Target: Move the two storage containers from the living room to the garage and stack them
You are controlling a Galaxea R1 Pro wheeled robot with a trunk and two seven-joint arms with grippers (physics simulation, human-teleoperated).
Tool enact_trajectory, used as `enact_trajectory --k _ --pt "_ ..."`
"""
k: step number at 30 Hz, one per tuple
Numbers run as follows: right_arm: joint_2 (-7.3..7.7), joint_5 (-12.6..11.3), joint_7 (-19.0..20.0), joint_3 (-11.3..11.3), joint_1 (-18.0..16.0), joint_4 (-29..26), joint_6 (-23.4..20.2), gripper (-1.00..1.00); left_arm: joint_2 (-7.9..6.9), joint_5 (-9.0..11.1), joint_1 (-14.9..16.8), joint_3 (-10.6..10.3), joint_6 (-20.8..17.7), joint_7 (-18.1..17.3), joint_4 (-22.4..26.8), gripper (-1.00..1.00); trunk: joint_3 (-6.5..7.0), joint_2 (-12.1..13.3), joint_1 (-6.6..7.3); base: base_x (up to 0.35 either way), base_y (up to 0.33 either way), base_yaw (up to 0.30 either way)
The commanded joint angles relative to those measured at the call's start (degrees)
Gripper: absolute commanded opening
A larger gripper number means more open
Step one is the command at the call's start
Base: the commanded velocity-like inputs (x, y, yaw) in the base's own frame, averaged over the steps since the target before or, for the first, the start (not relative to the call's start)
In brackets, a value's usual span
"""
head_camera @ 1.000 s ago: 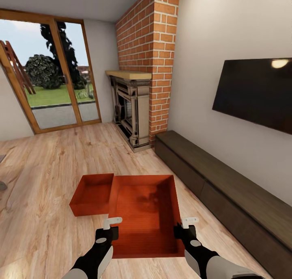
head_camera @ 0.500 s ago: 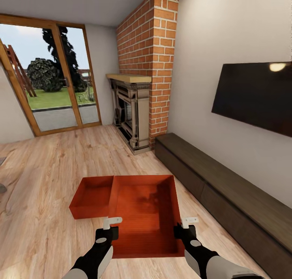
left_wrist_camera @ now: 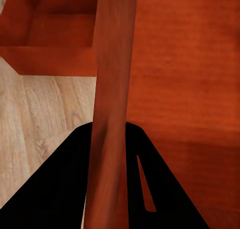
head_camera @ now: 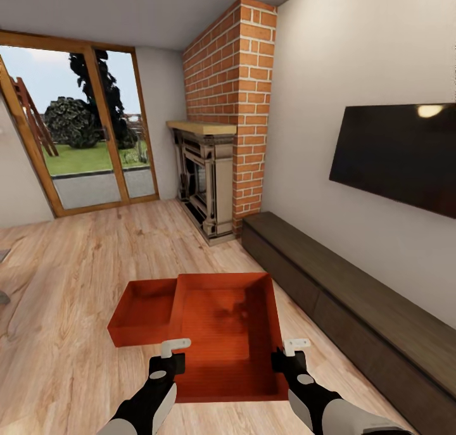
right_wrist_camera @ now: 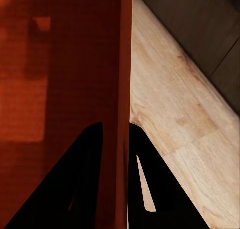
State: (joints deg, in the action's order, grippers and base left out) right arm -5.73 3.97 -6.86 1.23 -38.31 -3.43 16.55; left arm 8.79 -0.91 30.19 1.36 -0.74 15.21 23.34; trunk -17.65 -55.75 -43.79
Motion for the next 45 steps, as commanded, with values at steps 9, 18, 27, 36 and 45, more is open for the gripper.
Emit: enact_trajectory --k 9,18,27,36,45 --pt "0.01 -0.54 -0.52 -0.79 -0.01 0.18 0.24 -1.0 0.09 -0.41 0.05 0.84 -0.13 0.32 1.98 -1.0 0.39 -0.05 0.0 0.0 0.0 0.0" --pt "0.01 -0.54 -0.52 -0.79 -0.01 0.18 0.18 -1.0 0.09 -0.41 0.05 0.84 -0.13 0.35 1.98 -1.0 0.41 -0.05 0.0 0.0 0.0 0.0" --pt "0.01 -0.54 -0.52 -0.79 -0.01 0.18 0.21 -1.0 0.09 -0.41 0.05 0.84 -0.13 0.35 1.98 -1.0 0.41 -0.05 0.0 0.0 0.0 0.0" --pt "0.0 -0.62 -0.52 -0.79 -0.01 0.18 0.23 -1.0 0.09 -0.41 0.05 0.84 -0.13 0.35 1.98 -1.0 0.76 -0.05 0.0 0.0 0.0 0.0" --pt "-0.01 -0.54 -0.52 -0.79 -0.01 0.18 0.24 -1.0 0.09 -0.41 0.06 0.84 -0.13 0.35 1.98 -1.0 0.94 -0.05 0.0 0.0 0.0 0.072"
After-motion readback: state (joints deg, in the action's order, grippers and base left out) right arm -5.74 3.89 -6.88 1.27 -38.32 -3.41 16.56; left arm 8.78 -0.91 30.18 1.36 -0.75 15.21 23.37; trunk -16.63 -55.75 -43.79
